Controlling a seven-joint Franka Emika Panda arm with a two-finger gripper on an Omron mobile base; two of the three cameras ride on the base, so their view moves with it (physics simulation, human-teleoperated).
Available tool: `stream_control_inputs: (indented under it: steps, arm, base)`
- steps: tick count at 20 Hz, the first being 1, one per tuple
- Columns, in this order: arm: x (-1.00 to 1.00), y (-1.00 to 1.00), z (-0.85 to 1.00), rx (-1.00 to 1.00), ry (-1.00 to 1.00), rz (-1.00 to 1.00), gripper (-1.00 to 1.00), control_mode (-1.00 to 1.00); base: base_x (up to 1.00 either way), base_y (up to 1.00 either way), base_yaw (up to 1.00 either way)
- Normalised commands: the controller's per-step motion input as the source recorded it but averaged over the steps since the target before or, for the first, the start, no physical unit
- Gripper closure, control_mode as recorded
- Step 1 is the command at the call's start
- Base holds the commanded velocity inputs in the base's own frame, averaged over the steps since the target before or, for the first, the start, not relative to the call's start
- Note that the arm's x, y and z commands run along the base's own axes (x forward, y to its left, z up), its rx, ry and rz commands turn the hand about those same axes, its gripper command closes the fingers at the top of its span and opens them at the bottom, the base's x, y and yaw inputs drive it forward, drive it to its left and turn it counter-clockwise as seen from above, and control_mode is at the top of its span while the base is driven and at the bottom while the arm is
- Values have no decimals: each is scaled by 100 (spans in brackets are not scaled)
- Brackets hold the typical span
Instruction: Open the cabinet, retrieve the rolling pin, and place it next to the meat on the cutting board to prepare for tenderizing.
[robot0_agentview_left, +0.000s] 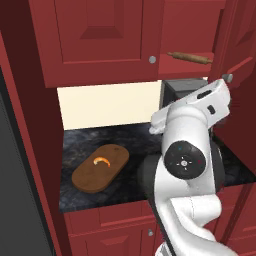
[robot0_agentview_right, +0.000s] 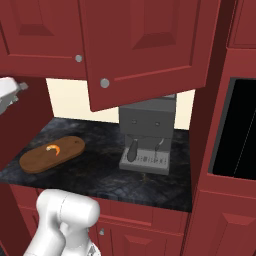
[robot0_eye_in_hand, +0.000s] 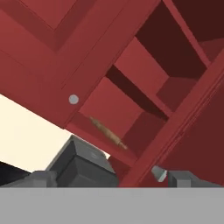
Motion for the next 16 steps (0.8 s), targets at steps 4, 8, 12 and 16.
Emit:
stream_control_inputs:
  steps: [4, 8, 12, 16]
  arm:
    - [80, 2, -27, -17, 11, -5, -100, -100]
    - [83, -1, -20, -14, 17, -5, -100, -100]
    - [77, -8, -12, -13, 18, -5, -100, -100]
    - [64, -24, -7, -12, 21, -8, -100, -100]
  base:
    - [0, 0, 0]
    - [0, 0, 0]
    - [0, 0, 0]
    - [0, 0, 0]
